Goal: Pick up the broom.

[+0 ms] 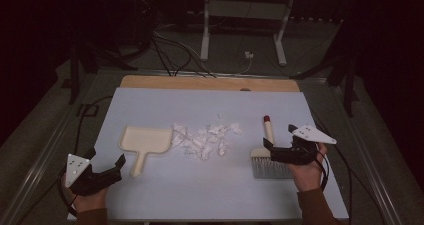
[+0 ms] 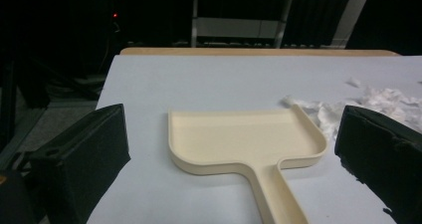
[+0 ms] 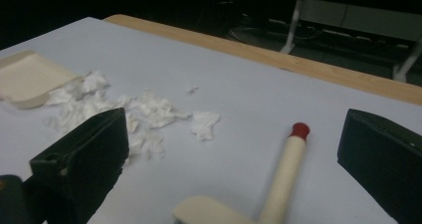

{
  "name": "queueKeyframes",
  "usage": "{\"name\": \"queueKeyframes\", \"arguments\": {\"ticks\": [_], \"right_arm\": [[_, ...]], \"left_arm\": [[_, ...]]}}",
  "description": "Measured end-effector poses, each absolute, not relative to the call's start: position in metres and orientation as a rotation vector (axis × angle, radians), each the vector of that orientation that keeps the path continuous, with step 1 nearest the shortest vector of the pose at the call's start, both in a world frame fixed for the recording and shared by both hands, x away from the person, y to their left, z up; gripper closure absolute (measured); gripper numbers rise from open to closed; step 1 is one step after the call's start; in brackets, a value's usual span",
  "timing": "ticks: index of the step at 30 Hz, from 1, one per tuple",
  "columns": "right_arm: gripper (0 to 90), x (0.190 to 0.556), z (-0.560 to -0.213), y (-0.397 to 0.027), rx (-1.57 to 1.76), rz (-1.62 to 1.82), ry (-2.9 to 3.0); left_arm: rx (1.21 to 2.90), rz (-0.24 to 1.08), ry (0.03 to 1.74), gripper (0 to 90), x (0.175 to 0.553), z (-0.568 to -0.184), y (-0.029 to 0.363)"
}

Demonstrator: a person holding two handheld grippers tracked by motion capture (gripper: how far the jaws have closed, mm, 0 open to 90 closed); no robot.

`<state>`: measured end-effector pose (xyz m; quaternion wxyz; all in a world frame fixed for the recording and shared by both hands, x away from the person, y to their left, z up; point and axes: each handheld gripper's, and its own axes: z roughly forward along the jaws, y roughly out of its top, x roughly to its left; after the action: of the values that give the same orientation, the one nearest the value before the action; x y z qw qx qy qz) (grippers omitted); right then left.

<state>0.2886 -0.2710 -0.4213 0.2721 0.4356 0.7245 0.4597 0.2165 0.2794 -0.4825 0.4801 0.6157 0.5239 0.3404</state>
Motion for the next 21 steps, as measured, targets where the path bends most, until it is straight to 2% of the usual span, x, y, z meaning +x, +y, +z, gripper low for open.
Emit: {"name": "queueKeyframes", "arguments": {"ticks": [10, 21], "right_arm": [[0.2, 0.319, -0.401, -0.266, 1.210, 1.152, 1.958], [0.1, 0.352, -0.405, -0.266, 1.280, 1.085, 1.999]], "left_arm": [[1.520, 0.847, 1.291, 1.3, 0.217, -0.483, 0.279], [1.533, 0.853, 1.294, 1.3, 0.217, -0.484, 0.276]]}}
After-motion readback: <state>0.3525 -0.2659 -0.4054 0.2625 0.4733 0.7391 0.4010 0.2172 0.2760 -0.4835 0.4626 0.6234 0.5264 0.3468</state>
